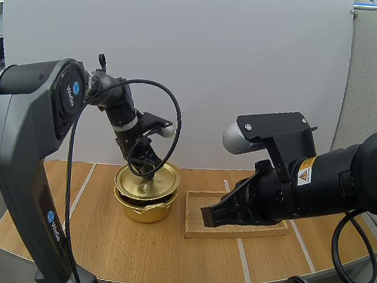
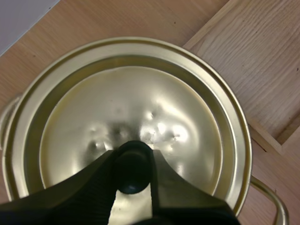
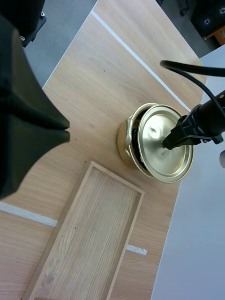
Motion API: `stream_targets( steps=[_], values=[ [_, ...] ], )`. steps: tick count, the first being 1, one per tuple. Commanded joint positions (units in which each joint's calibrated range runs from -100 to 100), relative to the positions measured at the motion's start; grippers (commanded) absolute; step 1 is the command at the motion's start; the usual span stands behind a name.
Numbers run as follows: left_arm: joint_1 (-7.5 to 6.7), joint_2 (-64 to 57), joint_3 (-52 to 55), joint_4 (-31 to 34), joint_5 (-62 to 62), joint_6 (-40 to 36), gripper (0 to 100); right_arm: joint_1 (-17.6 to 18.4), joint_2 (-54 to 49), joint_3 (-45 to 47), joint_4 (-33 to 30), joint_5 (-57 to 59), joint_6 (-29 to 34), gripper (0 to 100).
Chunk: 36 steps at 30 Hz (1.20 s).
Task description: Open the pot, put the grape inside, and close it
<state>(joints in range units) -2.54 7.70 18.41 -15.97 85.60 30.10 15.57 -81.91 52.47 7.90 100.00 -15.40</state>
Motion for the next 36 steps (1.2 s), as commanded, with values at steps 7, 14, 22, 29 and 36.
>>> stream_targets(
  steps=[7,14,22,29,36],
  values=[
    [-0.18,-0.07,4.86,-0.47,-7.45,1.12,0,-0.16,-0.53,0.08,0.01,0.00,-0.63,0],
    [-0.18,-0.07,5.28,-0.47,-8.84,1.33,0,-0.16,-0.53,0.08,0.01,0.00,-0.63,0],
    [-0.18,-0.07,5.28,-0.47,-2.70,3.21,36,-0.16,-0.53,0.08,0.01,0.00,-0.63,0],
    [-0.18,-0.07,5.28,-0.47,0.58,3.21,79,-0.16,-0.53,0.08,0.01,0.00,-0.63,0],
    [-0.18,-0.07,5.28,-0.47,1.97,3.53,90,-0.16,-0.53,0.08,0.01,0.00,-0.63,0]
  ],
)
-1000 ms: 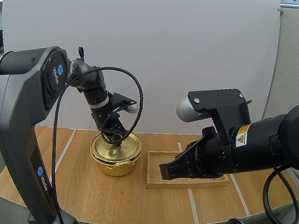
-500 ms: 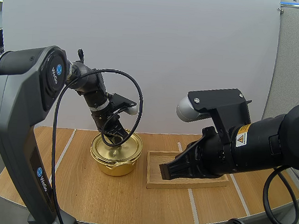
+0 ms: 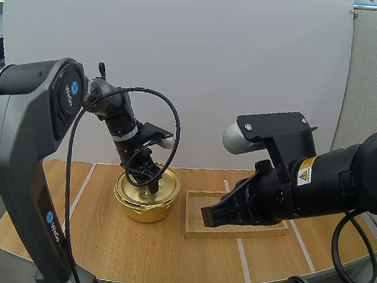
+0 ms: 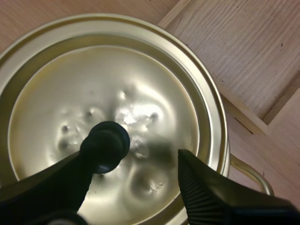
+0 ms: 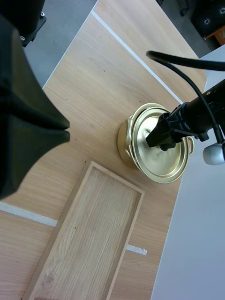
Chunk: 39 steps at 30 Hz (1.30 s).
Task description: Open the pot, put the grape inside, and close it
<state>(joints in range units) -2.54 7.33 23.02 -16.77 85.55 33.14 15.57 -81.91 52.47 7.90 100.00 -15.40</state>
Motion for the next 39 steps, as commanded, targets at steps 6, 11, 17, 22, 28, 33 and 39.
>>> stream_targets(
  steps=[6,11,17,22,28,33,39],
  values=[
    [-0.18,0.31,-0.36,0.43,1.89,0.50,90,-0.16,-0.53,0.08,0.01,0.00,-0.63,0],
    [-0.18,0.31,-5.11,0.43,5.98,-0.08,90,-0.16,-0.53,0.08,0.01,0.00,-0.63,0],
    [-0.18,-0.19,-10.10,0.43,11.08,-1.16,90,-0.16,-0.53,0.08,0.01,0.00,-0.63,0],
    [-0.18,-0.22,-10.45,0.43,10.53,-1.15,90,-0.16,-0.53,0.08,0.01,0.00,-0.63,0],
    [-0.18,0.82,-10.45,0.43,7.56,-1.15,90,-0.16,-0.53,0.08,0.01,0.00,-0.63,0],
    [-0.18,3.18,-10.45,0.43,7.06,-1.30,90,-0.16,-0.53,0.08,0.01,0.00,-0.63,0],
    [-0.18,4.91,-10.13,0.43,7.81,-1.29,90,-0.16,-0.53,0.08,0.01,0.00,-0.63,0]
  ],
)
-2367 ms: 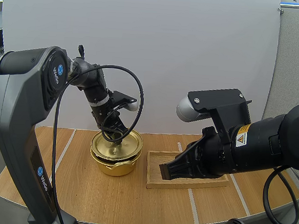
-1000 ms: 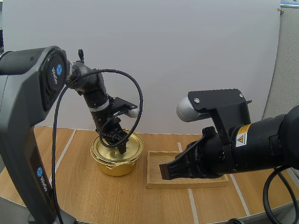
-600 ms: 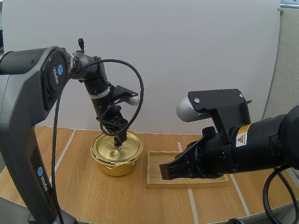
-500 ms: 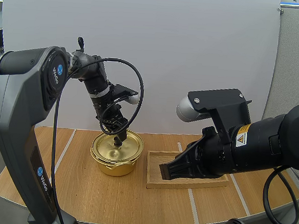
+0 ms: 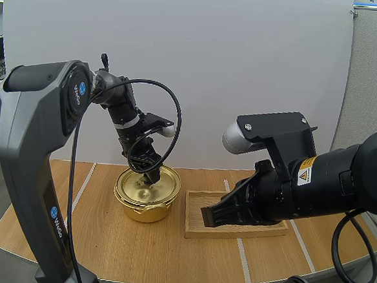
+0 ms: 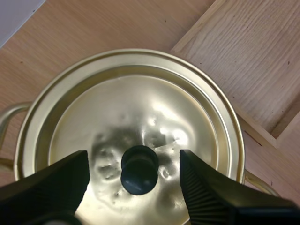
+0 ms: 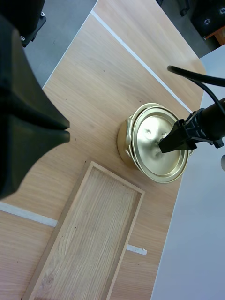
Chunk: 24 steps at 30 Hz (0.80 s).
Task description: Open the pot, put the grape inside, and close it
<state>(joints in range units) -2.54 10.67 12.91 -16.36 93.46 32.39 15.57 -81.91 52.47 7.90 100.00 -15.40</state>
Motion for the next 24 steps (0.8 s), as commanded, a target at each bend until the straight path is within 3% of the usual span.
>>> stream_targets(
  steps=[1,3,5,7,12,24],
  values=[
    [-0.18,1.59,-0.02,0.02,-0.26,-0.54,90,-0.16,-0.53,0.08,0.01,0.00,-0.63,0],
    [-0.18,1.70,-0.02,0.02,-0.43,-0.54,90,-0.16,-0.53,0.08,0.01,0.00,-0.63,0],
    [-0.18,1.90,-0.02,0.02,-0.26,-0.54,83,-0.16,-0.53,0.08,0.01,0.00,-0.63,0],
    [-0.18,2.05,-0.02,0.34,0.55,-0.54,65,-0.16,-0.53,0.08,0.01,0.00,-0.63,0],
    [-0.18,2.05,-0.02,0.96,2.50,-0.54,0,-0.16,-0.53,0.08,0.01,0.00,-0.63,0],
    [-0.18,-1.52,-0.02,2.98,3.03,-1.66,0,-0.16,-0.53,0.08,0.01,0.00,-0.63,0]
  ],
)
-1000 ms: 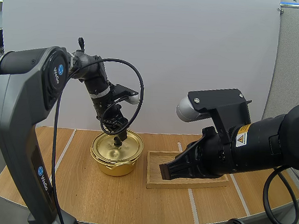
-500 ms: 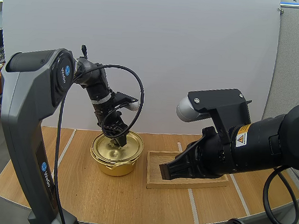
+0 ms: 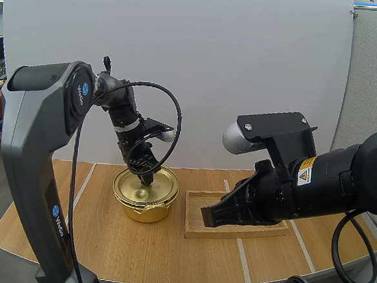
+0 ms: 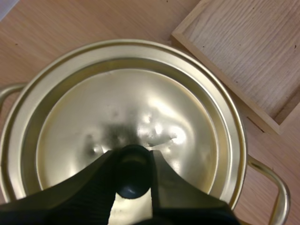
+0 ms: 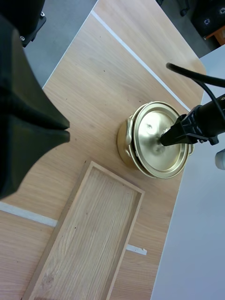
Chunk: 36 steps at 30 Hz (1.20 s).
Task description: Open the pot, put the grape inside, and close it
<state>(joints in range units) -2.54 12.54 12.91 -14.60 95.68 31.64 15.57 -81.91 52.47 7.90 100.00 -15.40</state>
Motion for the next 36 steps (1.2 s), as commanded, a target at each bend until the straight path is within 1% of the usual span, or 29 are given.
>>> stream_targets(
  steps=[1,5,12,20,36],
  values=[
    [-0.18,-3.74,-0.02,1.22,0.99,-0.91,0,-0.16,-0.53,0.08,0.01,0.00,-0.63,0],
    [-0.18,-3.35,0.11,0.98,1.79,-0.91,0,-0.16,-0.53,0.08,0.01,0.00,-0.63,0],
    [-0.18,-2.96,2.99,0.37,-2.66,-0.65,0,-0.16,-0.53,0.08,0.01,0.00,-0.63,0],
    [-0.18,-2.96,2.95,-1.39,-4.99,-0.35,0,-0.16,-0.53,0.08,0.01,0.00,-0.63,0],
    [-0.18,-2.96,4.75,-1.28,-5.18,0.33,0,-0.16,-0.53,0.08,0.01,0.00,-0.63,0]
  ],
)
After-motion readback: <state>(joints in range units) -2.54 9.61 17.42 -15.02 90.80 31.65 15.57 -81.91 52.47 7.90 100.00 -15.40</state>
